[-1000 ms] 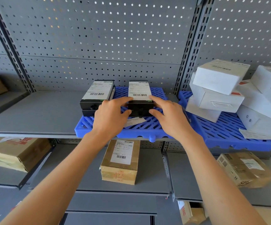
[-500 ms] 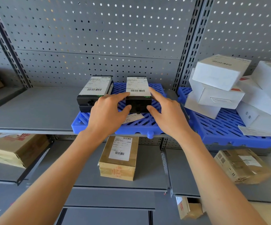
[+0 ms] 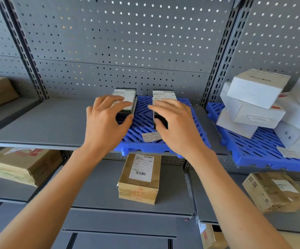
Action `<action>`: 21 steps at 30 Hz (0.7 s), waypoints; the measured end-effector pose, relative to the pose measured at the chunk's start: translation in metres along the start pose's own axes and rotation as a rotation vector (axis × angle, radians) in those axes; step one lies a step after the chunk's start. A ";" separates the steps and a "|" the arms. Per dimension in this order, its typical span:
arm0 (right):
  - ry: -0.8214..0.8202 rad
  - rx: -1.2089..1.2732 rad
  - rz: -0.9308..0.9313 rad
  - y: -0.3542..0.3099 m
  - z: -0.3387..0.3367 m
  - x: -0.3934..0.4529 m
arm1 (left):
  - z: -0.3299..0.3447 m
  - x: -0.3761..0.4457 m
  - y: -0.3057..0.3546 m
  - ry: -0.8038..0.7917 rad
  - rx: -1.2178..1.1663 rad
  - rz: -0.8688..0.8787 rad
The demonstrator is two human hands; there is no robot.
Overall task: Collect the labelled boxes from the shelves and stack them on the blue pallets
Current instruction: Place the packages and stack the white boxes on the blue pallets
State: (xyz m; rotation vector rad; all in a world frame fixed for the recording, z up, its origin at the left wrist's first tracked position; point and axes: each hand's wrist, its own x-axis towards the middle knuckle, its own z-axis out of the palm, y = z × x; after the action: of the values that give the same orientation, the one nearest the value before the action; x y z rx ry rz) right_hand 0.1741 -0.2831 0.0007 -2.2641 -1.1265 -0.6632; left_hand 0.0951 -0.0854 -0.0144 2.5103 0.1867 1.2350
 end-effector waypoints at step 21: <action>-0.021 -0.207 0.217 -0.021 0.023 -0.013 | 0.003 0.000 -0.031 -0.195 -0.074 0.080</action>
State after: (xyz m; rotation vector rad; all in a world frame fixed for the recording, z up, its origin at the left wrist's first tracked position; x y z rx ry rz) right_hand 0.1539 -0.2651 -0.0195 -2.5280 -0.8368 -0.6960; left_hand 0.0986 -0.0571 -0.0271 2.5753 -0.0061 0.9981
